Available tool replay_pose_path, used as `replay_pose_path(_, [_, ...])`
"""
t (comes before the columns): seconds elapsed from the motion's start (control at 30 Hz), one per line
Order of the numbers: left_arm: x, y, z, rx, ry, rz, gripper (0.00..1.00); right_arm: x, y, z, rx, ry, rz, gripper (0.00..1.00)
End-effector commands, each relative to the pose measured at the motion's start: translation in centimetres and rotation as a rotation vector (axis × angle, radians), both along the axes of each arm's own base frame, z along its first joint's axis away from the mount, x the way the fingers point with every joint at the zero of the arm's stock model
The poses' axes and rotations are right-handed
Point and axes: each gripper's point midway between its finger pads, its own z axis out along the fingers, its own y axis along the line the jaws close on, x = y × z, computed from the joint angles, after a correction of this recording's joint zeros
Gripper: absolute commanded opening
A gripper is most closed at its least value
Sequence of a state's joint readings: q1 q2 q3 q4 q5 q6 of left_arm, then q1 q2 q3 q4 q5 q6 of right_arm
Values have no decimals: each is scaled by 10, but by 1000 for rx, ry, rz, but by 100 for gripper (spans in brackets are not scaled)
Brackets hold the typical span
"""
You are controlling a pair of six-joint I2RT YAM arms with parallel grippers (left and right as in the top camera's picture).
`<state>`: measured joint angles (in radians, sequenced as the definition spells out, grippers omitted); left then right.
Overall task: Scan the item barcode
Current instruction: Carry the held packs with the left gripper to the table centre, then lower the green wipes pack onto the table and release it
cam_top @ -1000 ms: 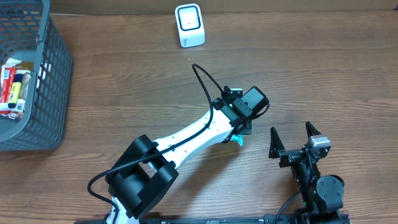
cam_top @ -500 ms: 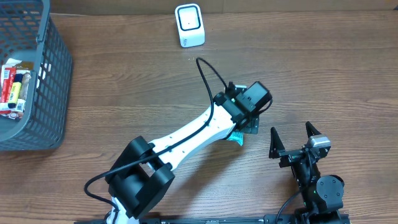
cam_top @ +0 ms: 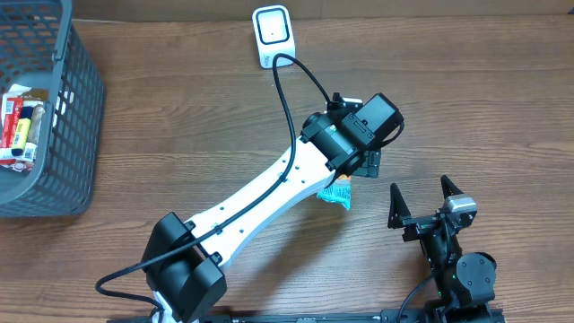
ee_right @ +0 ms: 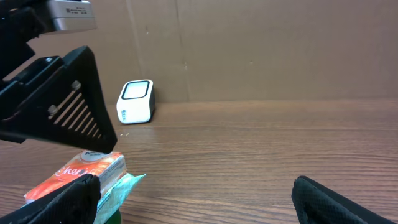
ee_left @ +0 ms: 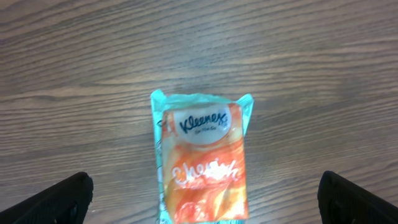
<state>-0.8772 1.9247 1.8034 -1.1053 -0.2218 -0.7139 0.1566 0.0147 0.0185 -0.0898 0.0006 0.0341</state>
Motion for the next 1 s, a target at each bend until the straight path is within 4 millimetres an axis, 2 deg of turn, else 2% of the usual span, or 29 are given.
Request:
replay_pose_path(0.0, [4,4,-10,47,4,-10,100,0,-3,-1,9,-6,-12,100])
replay_pose_path(0.33, [3,1,-54,154,77,-122,100,0,-3,-1,9,-6,-12,100])
replay_pose_path(0.4, [1,0,-59,158,93,-132,97,0,-3,-1,9,-6,-12,100])
replay_pose_path(0.57, [7,0,-51,154,75,-161,83,0,-3,-1,9,-6,-12,100])
replay_pose_path(0.8, [18,-6,-18,105,36,-149,77,0,-3,-1,9,-6,-12,100])
replay_pose_path(0.9, [14,-10,-18,84,53,-158,76,0,-3,-1,9,-6,-13,100])
replay_pose_path(0.97, [11,-9,-21,84,72,-163,66,0,-3,-1,9,-6,-13,100])
